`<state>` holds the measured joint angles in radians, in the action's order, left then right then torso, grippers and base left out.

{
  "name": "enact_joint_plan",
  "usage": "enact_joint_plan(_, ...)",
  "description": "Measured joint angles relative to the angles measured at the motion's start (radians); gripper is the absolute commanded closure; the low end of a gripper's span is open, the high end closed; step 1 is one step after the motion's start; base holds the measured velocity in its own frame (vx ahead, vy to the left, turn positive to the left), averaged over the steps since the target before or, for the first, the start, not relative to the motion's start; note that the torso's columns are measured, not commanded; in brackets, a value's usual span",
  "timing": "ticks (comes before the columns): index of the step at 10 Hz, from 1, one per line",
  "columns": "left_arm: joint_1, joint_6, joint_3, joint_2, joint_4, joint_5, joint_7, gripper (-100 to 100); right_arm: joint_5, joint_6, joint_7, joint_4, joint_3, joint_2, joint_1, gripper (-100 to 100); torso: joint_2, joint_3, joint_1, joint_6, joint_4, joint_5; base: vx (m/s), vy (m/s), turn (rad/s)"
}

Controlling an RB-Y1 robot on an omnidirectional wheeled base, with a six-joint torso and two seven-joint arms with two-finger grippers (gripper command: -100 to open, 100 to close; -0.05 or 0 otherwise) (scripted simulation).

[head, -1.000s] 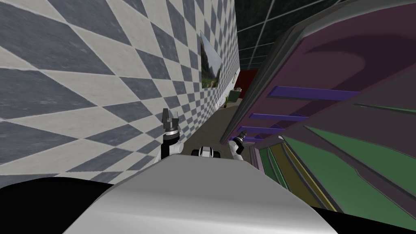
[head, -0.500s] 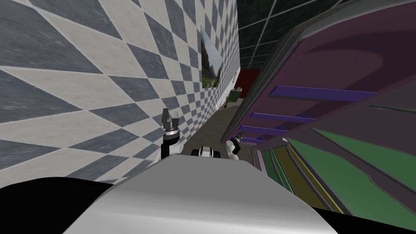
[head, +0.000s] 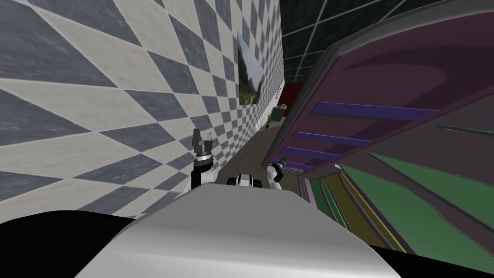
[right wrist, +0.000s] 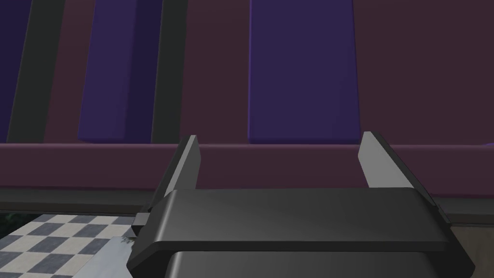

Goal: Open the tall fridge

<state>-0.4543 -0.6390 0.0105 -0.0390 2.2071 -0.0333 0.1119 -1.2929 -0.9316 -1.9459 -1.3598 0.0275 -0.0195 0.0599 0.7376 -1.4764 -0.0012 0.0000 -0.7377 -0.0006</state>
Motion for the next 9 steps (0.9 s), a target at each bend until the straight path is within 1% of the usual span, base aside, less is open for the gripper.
enact_joint_plan(1,0.0,0.0,0.0,0.0,0.0,0.0,0.0,0,-0.015,0.001,0.006,0.007,0.006,0.012,-0.013,-100,0.002,0.001,0.004,0.0,-0.001,0.001,-0.064,0.041,0.062)
enact_joint_plan(2,0.0,0.0,0.0,0.0,0.0,0.0,0.0,0,-0.039,0.002,0.024,0.012,0.014,0.025,-0.033,-100,0.004,0.003,0.005,0.0,-0.001,0.002,-0.09,0.058,0.072)
enact_joint_plan(3,0.0,0.0,0.0,0.0,0.0,0.0,0.0,0,-0.069,0.005,0.046,0.021,0.025,0.043,-0.059,-100,0.004,0.003,0.004,0.0,-0.001,0.002,-0.097,0.05,0.087)
enact_joint_plan(5,0.0,0.0,0.0,0.0,0.0,0.0,0.0,0,-0.124,0.01,0.093,0.012,0.04,0.072,-0.086,-100,0.001,0.001,0.0,0.0,0.0,0.0,-0.087,0.042,0.066)
enact_joint_plan(6,0.0,0.0,0.0,0.0,0.0,0.0,0.0,0,-0.153,0.013,0.119,0.018,0.051,0.089,-0.112,-100,-0.001,0.0,0.001,0.0,0.0,0.0,-0.081,0.058,0.071)
enact_joint_plan(7,0.0,0.0,0.0,0.0,0.0,0.0,0.0,0,-0.183,0.018,0.141,0.017,0.061,0.108,-0.127,-100,-0.001,0.0,0.002,0.0,0.0,0.001,-0.083,0.062,0.067)
enact_joint_plan(9,0.0,0.0,0.0,0.0,0.0,0.0,0.0,0,-0.235,0.02,0.175,0.033,0.077,0.142,-0.169,-100,0.0,0.0,0.001,0.0,0.0,0.001,-0.073,0.05,0.068)
